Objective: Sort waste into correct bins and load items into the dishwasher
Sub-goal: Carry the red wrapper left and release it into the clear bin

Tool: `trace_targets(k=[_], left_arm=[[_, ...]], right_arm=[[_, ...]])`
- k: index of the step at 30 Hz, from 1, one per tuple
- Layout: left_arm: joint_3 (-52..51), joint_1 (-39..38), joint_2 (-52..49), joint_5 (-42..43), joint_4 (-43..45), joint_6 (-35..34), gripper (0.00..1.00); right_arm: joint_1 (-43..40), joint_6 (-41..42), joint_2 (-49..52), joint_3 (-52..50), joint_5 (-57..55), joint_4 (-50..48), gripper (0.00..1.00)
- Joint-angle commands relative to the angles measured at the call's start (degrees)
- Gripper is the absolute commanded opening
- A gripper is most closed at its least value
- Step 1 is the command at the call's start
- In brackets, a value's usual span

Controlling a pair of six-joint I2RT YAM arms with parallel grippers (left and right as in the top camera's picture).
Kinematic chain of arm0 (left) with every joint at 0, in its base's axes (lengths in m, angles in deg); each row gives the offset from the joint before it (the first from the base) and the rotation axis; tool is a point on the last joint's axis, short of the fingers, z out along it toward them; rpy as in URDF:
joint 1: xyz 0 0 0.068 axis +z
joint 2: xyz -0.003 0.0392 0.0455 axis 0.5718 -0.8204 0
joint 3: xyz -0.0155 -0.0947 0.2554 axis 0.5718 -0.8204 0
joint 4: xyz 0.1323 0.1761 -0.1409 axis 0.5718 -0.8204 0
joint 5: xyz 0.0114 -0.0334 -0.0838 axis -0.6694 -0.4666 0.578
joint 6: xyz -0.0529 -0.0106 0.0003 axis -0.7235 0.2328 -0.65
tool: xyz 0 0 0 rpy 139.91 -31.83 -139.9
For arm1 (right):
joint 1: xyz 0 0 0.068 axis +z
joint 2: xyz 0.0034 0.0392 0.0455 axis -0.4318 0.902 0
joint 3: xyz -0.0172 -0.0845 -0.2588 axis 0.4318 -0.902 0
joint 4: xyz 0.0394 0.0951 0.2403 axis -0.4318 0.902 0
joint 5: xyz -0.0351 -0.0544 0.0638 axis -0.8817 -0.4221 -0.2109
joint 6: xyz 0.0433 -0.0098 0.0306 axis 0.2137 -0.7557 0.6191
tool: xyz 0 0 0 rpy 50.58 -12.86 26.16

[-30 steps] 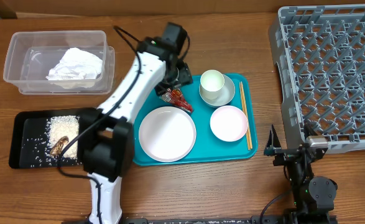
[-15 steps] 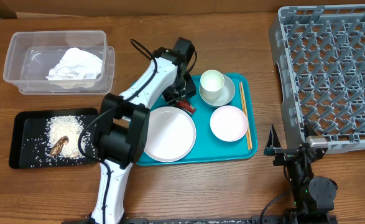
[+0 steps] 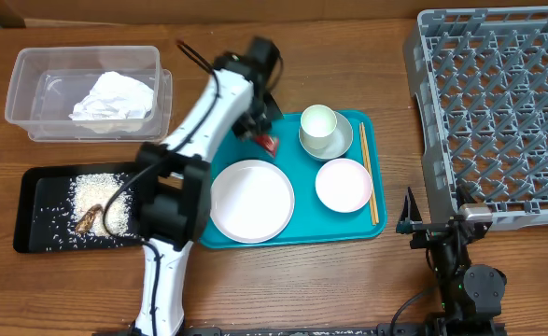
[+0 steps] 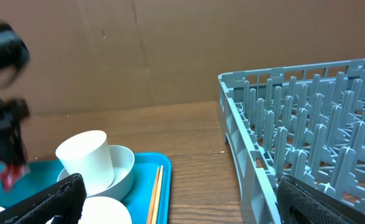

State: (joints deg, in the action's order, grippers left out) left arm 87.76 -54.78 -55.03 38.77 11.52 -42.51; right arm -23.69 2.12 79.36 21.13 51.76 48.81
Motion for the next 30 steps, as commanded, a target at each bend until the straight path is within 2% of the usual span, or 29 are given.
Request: trace_targets(k=[1,9,18,19,20,21,23,25,30], left_arm=[[6.5,3.8,7.9,-6.6,-1.1,0.5,0.04],[8.9,14.1,13.6,-19.5,1.8,0.5,0.04],[8.8,24.9,9.9,-21.0,2.4,0.5,0.15],[8.8,25.4,9.6,-21.0,2.4,0.5,0.21],[8.7,26.3,8.7,-21.0,2.3,0.5,0.32],[8.7,26.8,8.5,-21.0,2.1,0.5,0.51],[8.7,27.8,7.7,-21.0,1.3,0.5,0.74],[8.8,28.6,7.4,-21.0,0.3,0.5,0.91],[9.0,28.9,8.4,-20.7,-2.1,0.5,0.92]], right_arm=[[-0.2,0.5,-0.6,-0.6,-0.6,-0.3,1.0],[-0.2,0.5,-0.6,-0.6,-0.6,-0.3,1.0],[-0.2,0.5,-0.6,-0.6,-0.6,-0.3,1.0],[-0.2,0.5,-0.6,-0.6,-0.6,-0.3,1.0],[-0.2,0.5,-0.6,-0.6,-0.6,-0.3,1.0],[-0.2,0.5,-0.6,-0.6,-0.6,-0.3,1.0],[-0.2,0.5,-0.6,-0.6,-0.6,-0.3,1.0],[-0.2,0.5,-0.6,-0.6,-0.6,-0.3,1.0],[-0.2,0.5,-0.6,-0.6,-0.6,-0.3,1.0]])
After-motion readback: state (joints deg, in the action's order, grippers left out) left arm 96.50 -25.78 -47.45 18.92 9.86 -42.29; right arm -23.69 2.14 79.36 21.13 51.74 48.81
